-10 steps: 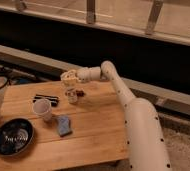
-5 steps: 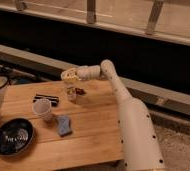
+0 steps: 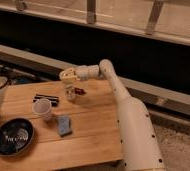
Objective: Stand the bottle upright
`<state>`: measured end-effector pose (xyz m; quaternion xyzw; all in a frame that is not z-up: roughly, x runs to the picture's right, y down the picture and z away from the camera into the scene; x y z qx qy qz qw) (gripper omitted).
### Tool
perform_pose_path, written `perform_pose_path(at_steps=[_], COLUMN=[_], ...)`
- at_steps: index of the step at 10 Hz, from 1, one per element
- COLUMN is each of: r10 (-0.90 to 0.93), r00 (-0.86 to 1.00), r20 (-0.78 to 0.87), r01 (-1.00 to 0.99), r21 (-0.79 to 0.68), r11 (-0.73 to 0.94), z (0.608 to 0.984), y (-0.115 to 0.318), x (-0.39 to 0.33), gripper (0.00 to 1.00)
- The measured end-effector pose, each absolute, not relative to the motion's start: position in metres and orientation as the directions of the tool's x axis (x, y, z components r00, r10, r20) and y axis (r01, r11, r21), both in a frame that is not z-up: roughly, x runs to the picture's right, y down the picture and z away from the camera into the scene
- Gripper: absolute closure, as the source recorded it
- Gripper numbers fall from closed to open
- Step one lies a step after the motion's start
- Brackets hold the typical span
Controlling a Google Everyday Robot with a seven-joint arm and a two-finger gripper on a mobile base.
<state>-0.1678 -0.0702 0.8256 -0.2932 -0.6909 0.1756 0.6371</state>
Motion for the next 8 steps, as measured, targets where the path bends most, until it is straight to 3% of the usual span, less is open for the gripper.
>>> perform_pose_path(at_steps=[1, 2, 8], r10=[0.628, 0.628, 0.626], r00=[-0.017, -0.017, -0.025], r20=[0.778, 0.778, 0.779], r01=[0.184, 0.182, 0.189], r21=[-0.615, -0.615, -0.611], r11=[0.767, 0.767, 0.768], z=[0.8243, 0.8248, 0.824], y=[-0.0697, -0.0702, -0.0707], x=[-0.1682, -0.1695, -0.1728], gripper=[0.52, 0.49, 0.48])
